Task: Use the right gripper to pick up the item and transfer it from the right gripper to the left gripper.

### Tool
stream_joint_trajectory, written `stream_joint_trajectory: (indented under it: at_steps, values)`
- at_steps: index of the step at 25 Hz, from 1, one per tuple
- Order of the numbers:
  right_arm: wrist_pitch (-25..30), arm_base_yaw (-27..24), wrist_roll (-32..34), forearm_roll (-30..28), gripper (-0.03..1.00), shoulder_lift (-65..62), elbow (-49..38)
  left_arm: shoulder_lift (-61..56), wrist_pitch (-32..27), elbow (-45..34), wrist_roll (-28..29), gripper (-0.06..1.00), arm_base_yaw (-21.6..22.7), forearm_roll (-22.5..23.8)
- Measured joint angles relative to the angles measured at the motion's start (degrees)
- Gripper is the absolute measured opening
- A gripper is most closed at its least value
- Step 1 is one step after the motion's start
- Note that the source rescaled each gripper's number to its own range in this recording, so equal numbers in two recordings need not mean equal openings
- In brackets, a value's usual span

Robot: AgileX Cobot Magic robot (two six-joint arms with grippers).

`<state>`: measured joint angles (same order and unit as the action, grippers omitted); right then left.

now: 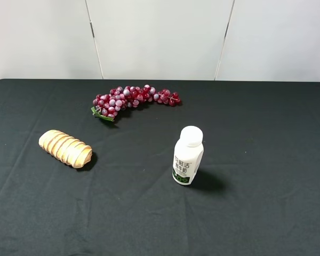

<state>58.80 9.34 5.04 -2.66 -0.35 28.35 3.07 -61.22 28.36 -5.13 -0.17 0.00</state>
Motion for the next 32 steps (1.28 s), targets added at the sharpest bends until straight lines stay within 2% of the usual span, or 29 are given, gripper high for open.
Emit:
stream_joint_trajectory:
  at_steps: [16, 24, 32]
  values:
    - [0.0, 0.0, 0.0, 0.0, 1.00, 0.0, 0.0, 0.0, 0.1, -0.1, 0.1, 0.97, 0.0, 0.0]
    - [0.0, -4.5, 0.0, 0.1, 1.00, 0.0, 0.0, 0.0, 0.1, -0.1, 0.2, 0.97, 0.0, 0.0]
    - [0.0, -4.6, 0.0, 0.2, 1.00, 0.0, 0.0, 0.0, 0.2, -0.1, 0.2, 0.97, 0.0, 0.0]
